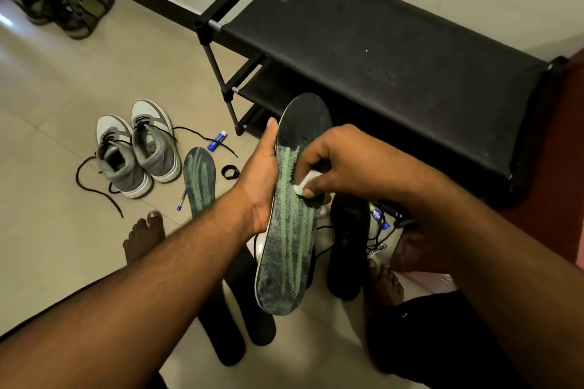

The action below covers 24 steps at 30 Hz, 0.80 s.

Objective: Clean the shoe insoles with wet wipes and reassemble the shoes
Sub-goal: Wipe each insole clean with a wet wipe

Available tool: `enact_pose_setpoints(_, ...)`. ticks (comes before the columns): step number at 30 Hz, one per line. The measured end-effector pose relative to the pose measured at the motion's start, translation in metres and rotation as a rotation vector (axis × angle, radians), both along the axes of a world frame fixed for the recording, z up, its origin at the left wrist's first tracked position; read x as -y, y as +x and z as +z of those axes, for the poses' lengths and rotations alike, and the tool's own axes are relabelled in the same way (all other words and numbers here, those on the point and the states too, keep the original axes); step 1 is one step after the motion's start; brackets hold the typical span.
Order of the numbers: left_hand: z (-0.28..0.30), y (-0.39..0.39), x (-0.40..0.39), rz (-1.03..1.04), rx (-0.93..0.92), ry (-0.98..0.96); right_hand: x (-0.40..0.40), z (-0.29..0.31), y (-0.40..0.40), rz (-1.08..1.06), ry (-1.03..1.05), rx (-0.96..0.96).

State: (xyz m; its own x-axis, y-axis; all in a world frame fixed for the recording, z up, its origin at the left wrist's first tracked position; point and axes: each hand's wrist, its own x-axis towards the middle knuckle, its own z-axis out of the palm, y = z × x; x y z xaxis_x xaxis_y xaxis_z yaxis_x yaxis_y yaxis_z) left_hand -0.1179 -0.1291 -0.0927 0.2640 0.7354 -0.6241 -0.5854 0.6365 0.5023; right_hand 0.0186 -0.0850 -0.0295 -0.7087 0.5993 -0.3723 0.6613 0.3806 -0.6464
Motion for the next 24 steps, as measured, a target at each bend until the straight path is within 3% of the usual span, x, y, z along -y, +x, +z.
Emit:
enact_pose_setpoints(4, 0.002, 0.003, 0.004, -0.017, -0.032, 0.008, -0.01, -0.007, 0.004, -0.281, 0.284, -0.086)
enact_pose_setpoints(7, 0.002, 0.004, 0.003, -0.046, -0.043, 0.015, -0.013, -0.01, 0.007, -0.356, 0.39, -0.119)
enact_pose_setpoints(15, 0.009, 0.001, 0.005, -0.041, -0.052, -0.029, -0.001, 0.0, -0.001, 0.02, 0.097, -0.09)
enact_pose_setpoints(21, 0.009, 0.006, 0.008, -0.1, -0.099, -0.051, -0.013, -0.006, 0.008, -0.304, 0.351, -0.272)
enact_pose_setpoints(24, 0.012, 0.005, 0.008, -0.083, -0.08, -0.053, -0.011, -0.007, 0.006, -0.241, 0.326, -0.286)
